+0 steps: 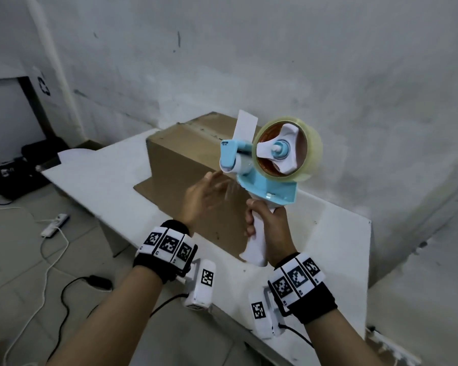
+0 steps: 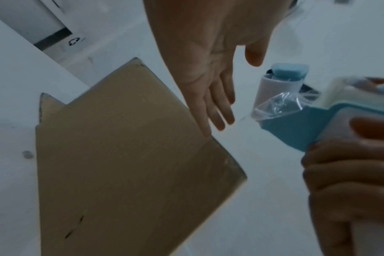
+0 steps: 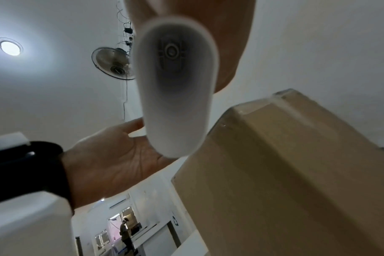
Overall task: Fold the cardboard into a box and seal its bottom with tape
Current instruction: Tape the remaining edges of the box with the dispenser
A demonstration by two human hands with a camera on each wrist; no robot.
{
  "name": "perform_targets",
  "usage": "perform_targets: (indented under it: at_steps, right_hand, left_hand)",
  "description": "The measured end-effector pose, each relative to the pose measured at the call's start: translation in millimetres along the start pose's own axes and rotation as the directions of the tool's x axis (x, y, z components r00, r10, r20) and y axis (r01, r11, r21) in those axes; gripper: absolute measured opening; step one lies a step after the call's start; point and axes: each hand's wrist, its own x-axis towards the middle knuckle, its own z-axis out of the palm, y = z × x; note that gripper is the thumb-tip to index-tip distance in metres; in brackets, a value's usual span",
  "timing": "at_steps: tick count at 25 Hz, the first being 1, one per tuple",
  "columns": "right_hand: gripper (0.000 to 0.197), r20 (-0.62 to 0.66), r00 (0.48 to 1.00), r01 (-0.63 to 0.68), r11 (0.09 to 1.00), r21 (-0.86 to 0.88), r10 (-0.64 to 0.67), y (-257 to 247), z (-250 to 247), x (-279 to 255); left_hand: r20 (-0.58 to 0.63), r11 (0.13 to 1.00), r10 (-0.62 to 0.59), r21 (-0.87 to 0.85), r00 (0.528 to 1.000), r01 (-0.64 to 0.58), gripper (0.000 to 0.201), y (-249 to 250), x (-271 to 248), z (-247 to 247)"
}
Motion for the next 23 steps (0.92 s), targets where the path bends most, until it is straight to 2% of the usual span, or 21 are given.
perform_targets:
  at_steps: [3,5,7,9,11,15,19,21,23]
  right_hand:
    - [0.011,0.053,0.999,-0.015,0.998,0.056,0.012,14.7,51.6,-11.5]
    - [0.014,0.090,0.996,-0.027,0.999,0.030,0.024,28.1,80.4,-12.0]
    - [0.017,0.138,0.989,-0.042,0.999,-0.023,0.045,39.4,104.8,-9.0]
    - [0.018,0.181,0.982,-0.043,0.998,-0.042,0.050,51.8,129.3,0.6]
    - [0.023,0.206,0.978,-0.027,0.998,-0.064,0.039,62.6,150.5,16.4]
    - [0.021,0.257,0.966,0.001,0.996,-0.087,0.021,82.6,195.2,70.2]
    - [0.019,0.268,0.962,-0.055,0.998,-0.016,0.058,91.3,244.5,131.1]
    - [0.017,0.276,0.959,-0.054,0.998,-0.015,0.056,92.4,263.5,153.7]
    - [0.016,0.285,0.958,-0.020,1.000,-0.023,0.026,96.0,275.1,174.2]
  left_hand:
    - [0.168,0.969,-0.220,-0.074,0.961,0.235,0.057,26.7,-16.1,-49.5]
    - [0.170,0.949,-0.262,-0.131,0.950,0.285,0.045,33.7,-18.6,-80.5]
    - [0.095,0.928,-0.276,-0.232,0.956,0.291,0.028,37.3,-14.6,-108.4]
    - [0.036,0.917,-0.293,-0.273,0.955,0.292,0.022,40.0,-5.0,-138.6]
    - [0.005,0.908,-0.329,-0.274,0.944,0.318,0.025,45.1,8.9,-165.6]
    - [-0.020,0.912,-0.381,-0.174,0.924,0.372,0.048,56.5,54.0,-215.6]
    - [-0.094,0.885,-0.429,-0.244,0.899,0.397,0.034,80.5,110.1,-254.7]
    - [-0.187,0.917,-0.371,-0.227,0.910,0.327,0.031,92.1,140.0,-264.6]
    - [-0.336,0.969,-0.240,-0.142,0.911,0.202,0.030,100.9,169.6,-265.8]
